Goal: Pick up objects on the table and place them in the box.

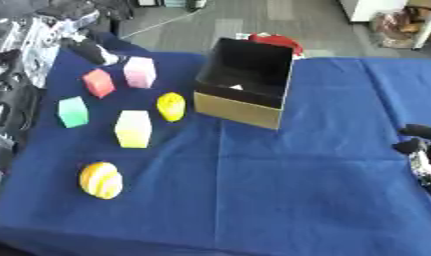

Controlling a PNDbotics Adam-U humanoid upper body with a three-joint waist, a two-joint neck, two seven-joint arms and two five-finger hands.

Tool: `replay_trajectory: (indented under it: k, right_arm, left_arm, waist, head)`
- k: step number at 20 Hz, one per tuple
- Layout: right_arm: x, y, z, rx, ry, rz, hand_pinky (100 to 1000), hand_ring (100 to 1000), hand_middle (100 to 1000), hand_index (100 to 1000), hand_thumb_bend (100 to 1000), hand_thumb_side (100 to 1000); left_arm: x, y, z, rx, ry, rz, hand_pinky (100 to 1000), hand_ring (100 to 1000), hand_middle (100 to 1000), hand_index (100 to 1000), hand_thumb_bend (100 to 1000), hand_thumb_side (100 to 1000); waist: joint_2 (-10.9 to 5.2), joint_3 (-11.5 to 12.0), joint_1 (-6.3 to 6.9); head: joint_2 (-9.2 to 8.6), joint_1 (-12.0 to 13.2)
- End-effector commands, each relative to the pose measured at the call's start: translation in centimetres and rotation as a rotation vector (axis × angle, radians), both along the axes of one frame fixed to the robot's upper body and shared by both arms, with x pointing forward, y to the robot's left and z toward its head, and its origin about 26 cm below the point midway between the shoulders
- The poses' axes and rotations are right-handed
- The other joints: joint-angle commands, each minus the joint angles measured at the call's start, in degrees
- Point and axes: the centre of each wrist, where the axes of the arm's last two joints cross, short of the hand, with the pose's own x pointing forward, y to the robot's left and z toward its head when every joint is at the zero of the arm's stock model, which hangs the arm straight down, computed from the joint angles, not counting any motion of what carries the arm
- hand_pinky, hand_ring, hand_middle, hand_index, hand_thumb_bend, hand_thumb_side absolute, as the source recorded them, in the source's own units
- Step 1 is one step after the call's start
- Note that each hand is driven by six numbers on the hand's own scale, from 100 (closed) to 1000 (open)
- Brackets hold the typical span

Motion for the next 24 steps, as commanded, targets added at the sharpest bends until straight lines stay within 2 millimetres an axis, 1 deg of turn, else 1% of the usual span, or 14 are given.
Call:
replay_trajectory:
  k: [1, 5, 7, 8, 9, 10, 18, 23, 24]
  right_arm:
    - [0.2, -0.3, 0.7, -0.023, -0.021, 0.004, 761, 669, 737, 802, 100, 436]
    - [0.2, -0.4, 0.6, -0.025, -0.020, 0.000, 760, 669, 737, 802, 100, 435]
    - [0.2, -0.5, 0.6, -0.026, -0.019, -0.002, 760, 669, 737, 802, 100, 425]
    - [0.2, -0.5, 0.6, -0.026, -0.018, -0.002, 760, 669, 737, 802, 100, 434]
    - [0.2, -0.5, 0.6, -0.027, -0.017, -0.001, 760, 669, 737, 802, 100, 433]
    - [0.2, -0.5, 0.6, -0.027, -0.017, -0.001, 760, 669, 737, 802, 100, 435]
    - [0.2, -0.6, 0.4, -0.031, -0.013, -0.004, 760, 669, 737, 802, 100, 434]
    - [0.2, -0.6, 0.4, -0.032, -0.012, -0.005, 760, 669, 737, 802, 100, 435]
    - [0.2, -0.6, 0.4, -0.032, -0.012, -0.005, 760, 669, 737, 802, 100, 435]
  left_arm:
    - [0.3, 1.6, -0.2, 0.061, 0.072, 0.070, 857, 830, 865, 934, 524, 398]
    - [0.2, 2.8, -1.6, 0.097, 0.172, 0.132, 859, 832, 857, 931, 551, 419]
    - [0.0, 3.4, -2.2, 0.096, 0.207, 0.162, 858, 832, 851, 930, 552, 420]
    - [-0.1, 3.8, -2.5, 0.091, 0.222, 0.176, 858, 832, 852, 929, 550, 419]
    - [-0.2, 4.1, -2.7, 0.086, 0.234, 0.189, 858, 832, 849, 928, 567, 341]
    - [-0.4, 4.3, -3.0, 0.083, 0.244, 0.200, 858, 832, 848, 928, 561, 423]
    - [-1.2, 5.9, -4.4, 0.086, 0.327, 0.271, 858, 833, 846, 924, 612, 448]
    - [-1.6, 6.6, -4.8, 0.100, 0.344, 0.316, 854, 827, 830, 913, 610, 444]
    - [-1.6, 6.7, -4.9, 0.102, 0.340, 0.323, 850, 820, 822, 908, 598, 438]
  waist:
    - [-1.58, -0.10, 0.55]
    - [-1.53, -0.14, 0.50]
    - [-1.52, -0.11, 0.56]
    - [-1.53, -0.09, 0.59]
    - [-1.55, -0.07, 0.62]
    - [-1.59, -0.05, 0.66]
    - [-1.81, -0.01, 0.73]
    - [-1.88, 0.03, 0.82]
    - [-1.89, 0.03, 0.82]
  head:
    - [0.23, 0.09]
    - [0.23, 0.38]
    - [0.23, 0.61]
    - [0.23, 0.72]
    - [0.23, 0.84]
    - [0.23, 0.96]
    - [0.23, 2.34]
    - [0.23, 2.64]
    - [0.23, 2.69]
